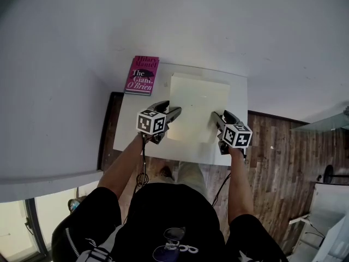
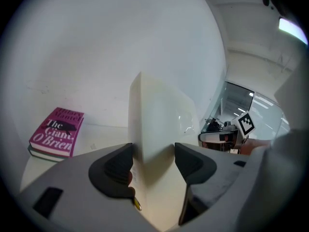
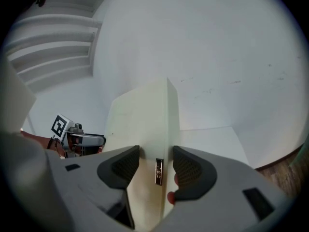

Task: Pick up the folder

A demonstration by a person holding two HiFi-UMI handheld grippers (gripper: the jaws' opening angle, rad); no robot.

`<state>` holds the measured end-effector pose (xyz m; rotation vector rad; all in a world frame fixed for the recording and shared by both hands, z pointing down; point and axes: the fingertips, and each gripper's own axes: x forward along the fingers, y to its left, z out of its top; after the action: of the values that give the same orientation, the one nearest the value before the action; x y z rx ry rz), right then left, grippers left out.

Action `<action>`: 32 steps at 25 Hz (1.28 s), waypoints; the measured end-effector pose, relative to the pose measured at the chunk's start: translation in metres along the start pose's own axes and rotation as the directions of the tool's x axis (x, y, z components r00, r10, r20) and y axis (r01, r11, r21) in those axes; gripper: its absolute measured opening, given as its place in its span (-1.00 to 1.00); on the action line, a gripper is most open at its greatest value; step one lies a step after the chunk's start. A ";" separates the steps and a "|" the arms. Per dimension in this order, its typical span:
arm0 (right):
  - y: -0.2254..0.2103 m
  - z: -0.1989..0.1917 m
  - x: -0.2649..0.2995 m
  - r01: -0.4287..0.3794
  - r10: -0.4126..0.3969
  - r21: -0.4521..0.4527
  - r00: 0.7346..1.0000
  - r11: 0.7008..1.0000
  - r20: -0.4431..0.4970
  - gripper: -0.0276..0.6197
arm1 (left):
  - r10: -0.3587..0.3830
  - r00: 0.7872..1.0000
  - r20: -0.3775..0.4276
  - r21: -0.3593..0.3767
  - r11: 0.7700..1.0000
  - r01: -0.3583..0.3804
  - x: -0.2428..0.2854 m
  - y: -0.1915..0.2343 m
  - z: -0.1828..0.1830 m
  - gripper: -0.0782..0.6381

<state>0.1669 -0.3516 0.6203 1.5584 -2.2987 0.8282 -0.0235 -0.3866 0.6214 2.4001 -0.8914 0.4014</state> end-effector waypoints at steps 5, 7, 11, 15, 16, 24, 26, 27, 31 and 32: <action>0.022 0.041 -0.024 0.009 -0.004 -0.054 0.995 0.999 0.098 -0.20 | -0.016 0.996 0.085 0.090 0.996 0.008 -0.029 -0.016 0.044 0.01; 0.033 0.057 -0.034 0.015 -0.004 -0.078 0.990 0.997 0.139 -0.20 | -0.022 0.993 0.119 0.120 0.993 0.008 -0.041 -0.021 0.060 0.01; 0.054 0.082 -0.053 0.025 -0.001 -0.111 0.978 0.993 0.209 -0.21 | -0.034 0.981 0.189 0.157 0.988 0.004 -0.066 -0.032 0.085 0.01; 0.071 0.099 -0.066 0.027 0.010 -0.138 0.967 0.990 0.256 -0.22 | -0.046 0.971 0.234 0.165 0.986 0.007 -0.085 -0.037 0.099 0.01; 0.075 0.102 -0.069 0.026 0.013 -0.142 0.964 0.990 0.265 -0.23 | -0.048 0.969 0.242 0.167 0.986 0.007 -0.089 -0.038 0.101 0.01; 0.090 0.109 -0.080 0.034 0.012 -0.153 0.956 0.988 0.294 -0.24 | -0.060 0.961 0.270 0.177 0.984 0.012 -0.104 -0.042 0.108 0.00; 0.091 0.108 -0.082 0.036 0.010 -0.152 0.955 0.988 0.295 -0.24 | -0.063 0.960 0.272 0.181 0.983 0.013 -0.106 -0.043 0.108 0.00; 0.092 0.107 -0.083 0.037 0.010 -0.152 0.955 0.988 0.296 -0.24 | -0.065 0.960 0.272 0.183 0.983 0.015 -0.107 -0.044 0.108 0.01; 0.094 0.108 -0.087 0.043 0.005 -0.153 0.955 0.987 0.298 -0.24 | -0.071 0.959 0.274 0.188 0.982 0.019 -0.108 -0.046 0.109 0.00; 0.094 0.108 -0.088 0.044 0.004 -0.154 0.955 0.987 0.298 -0.24 | -0.072 0.959 0.275 0.189 0.982 0.020 -0.108 -0.046 0.110 0.00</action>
<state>0.1286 -0.3208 0.4601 1.7299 -2.4751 0.4126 -0.0629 -0.3660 0.4668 2.6909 -0.9529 0.1298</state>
